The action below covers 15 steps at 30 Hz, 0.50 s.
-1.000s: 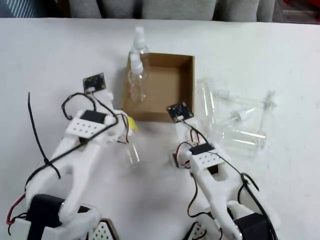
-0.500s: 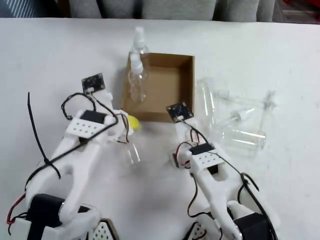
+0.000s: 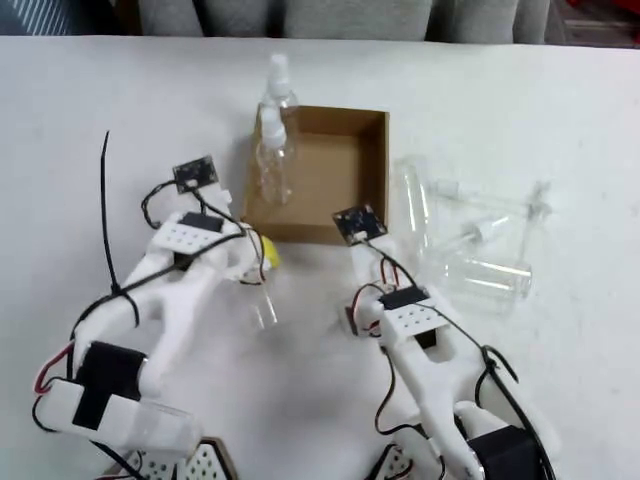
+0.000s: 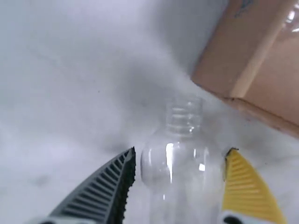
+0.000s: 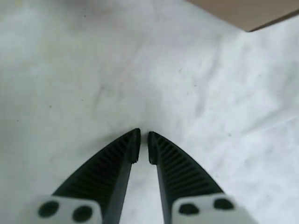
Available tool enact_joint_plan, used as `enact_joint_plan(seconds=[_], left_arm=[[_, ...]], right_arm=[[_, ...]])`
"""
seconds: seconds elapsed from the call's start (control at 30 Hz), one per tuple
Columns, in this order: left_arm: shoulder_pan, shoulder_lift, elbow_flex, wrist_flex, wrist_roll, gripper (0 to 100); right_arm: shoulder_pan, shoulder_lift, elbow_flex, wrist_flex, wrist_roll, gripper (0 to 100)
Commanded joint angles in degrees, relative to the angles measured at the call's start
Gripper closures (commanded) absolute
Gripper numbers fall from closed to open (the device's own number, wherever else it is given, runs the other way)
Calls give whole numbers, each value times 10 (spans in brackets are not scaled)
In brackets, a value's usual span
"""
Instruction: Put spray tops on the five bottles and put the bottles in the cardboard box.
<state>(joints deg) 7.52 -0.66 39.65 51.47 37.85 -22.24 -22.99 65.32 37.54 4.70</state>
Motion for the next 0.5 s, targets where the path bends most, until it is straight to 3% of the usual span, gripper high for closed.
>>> enact_joint_plan(seconds=[0.0,0.13,0.27,0.37,0.47], left_arm=[[36,3,-29,-11,5,710],[37,3,-28,-11,4,766],[36,1,-31,-12,1,993],[36,0,-29,-10,-40,924],[36,0,-29,14,-72,921]], right_arm=[[-7,-16,-1,-14,6,981],[-6,-16,-1,-14,6,981],[-6,-16,-1,-13,6,981],[-5,-16,-1,-13,6,981],[-5,-16,-1,-12,6,981]])
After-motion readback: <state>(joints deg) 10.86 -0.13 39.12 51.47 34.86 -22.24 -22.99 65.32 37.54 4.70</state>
